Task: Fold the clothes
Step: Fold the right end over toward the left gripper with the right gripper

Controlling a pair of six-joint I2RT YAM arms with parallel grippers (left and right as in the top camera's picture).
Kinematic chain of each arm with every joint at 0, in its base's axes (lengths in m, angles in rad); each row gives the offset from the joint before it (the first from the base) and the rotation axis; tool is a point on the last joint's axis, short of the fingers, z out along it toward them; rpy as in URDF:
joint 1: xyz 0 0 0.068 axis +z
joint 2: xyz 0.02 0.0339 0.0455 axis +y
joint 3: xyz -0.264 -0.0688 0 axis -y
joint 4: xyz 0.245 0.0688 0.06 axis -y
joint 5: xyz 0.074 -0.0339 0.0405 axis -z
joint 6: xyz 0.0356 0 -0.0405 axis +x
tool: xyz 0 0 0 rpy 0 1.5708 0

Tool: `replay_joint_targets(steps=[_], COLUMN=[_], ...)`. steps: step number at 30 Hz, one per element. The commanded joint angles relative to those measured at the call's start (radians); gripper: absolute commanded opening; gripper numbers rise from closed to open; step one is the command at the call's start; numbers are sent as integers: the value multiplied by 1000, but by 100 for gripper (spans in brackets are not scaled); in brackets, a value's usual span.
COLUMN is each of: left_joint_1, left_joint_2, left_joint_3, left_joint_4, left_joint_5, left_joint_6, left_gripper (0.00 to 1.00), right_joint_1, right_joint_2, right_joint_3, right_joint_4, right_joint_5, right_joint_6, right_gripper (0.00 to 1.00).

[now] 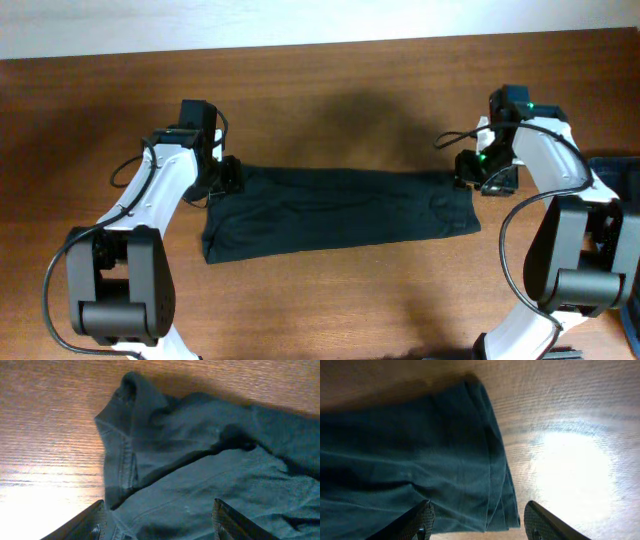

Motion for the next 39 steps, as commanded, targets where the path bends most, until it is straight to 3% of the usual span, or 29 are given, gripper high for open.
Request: replay_joint_targets(steps=[1,16,19,22,27,39], left_joint_1=[-2,-2,-2,-2,-2,-1], left_joint_2=[5,5,5,5,-1,-20], left_joint_3=[14,18,26,44,101,168], left_joint_4=[2,2,2,-6,-53,-127], left_joint_5=[33,33,33,33,32,18], left_joint_6=[30,32,32,32,32,43], left_gripper=[67,67,66,66,66,65], right_joint_1=[-5,-5,-5,-5,-5,-61], right_joint_2=[7,7,7,7,7,-16], right_joint_3=[-46,-248,-259,-258,-258,-58], right_joint_4=[24,216,230,238,240,89], right_joint_5=[-27,-53,-97,-155,-160,-157], right_joint_6=[0,0,0,0,-3,-37], right_gripper=[63,61,49,27,4,4])
